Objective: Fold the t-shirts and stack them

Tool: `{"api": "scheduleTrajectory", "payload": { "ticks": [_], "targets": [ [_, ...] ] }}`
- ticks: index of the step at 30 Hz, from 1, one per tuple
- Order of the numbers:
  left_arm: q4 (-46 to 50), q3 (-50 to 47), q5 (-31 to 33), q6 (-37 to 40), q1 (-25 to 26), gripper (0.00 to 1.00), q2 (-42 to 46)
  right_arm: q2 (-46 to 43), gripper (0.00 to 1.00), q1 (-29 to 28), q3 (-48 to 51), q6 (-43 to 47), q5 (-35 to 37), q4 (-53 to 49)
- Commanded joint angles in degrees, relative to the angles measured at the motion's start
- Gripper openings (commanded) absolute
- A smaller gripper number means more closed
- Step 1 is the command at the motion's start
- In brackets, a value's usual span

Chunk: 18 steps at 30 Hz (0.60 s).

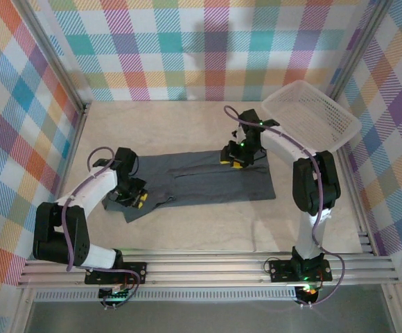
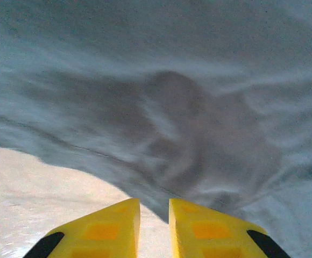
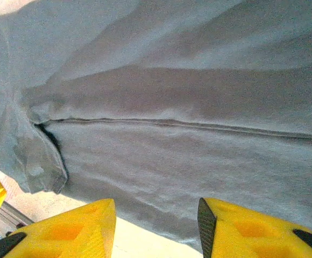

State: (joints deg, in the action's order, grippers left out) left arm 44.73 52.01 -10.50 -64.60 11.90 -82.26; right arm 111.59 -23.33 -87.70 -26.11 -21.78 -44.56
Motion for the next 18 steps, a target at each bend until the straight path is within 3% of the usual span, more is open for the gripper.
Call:
{"api": "scheduleTrajectory", "payload": {
  "ticks": [1, 7, 12, 18],
  "targets": [
    [-5.8, 2.9, -1.3, 1.3, 4.6, 0.20, -4.6, 0.6, 0.45, -0.4, -0.9, 0.3, -1.3, 0.2],
    [-8.2, 6.1, -1.1, 2.9, 9.3, 0.17, -12.0, -0.8, 0.45, -0.4, -1.0, 0.9, -2.0, -0.1],
    [-7.6, 5.4, -1.8, 4.7, 11.4, 0.13, -15.5, -7.1, 0.46, -0.5, 5.1, -0.7, -15.2, 13.5],
    [-7.3, 4.1, -3.3, 7.8, 12.3, 0.12, -15.7, -9.5, 0.46, -0.5, 7.4, -4.8, -17.0, 18.0]
  ]
}}
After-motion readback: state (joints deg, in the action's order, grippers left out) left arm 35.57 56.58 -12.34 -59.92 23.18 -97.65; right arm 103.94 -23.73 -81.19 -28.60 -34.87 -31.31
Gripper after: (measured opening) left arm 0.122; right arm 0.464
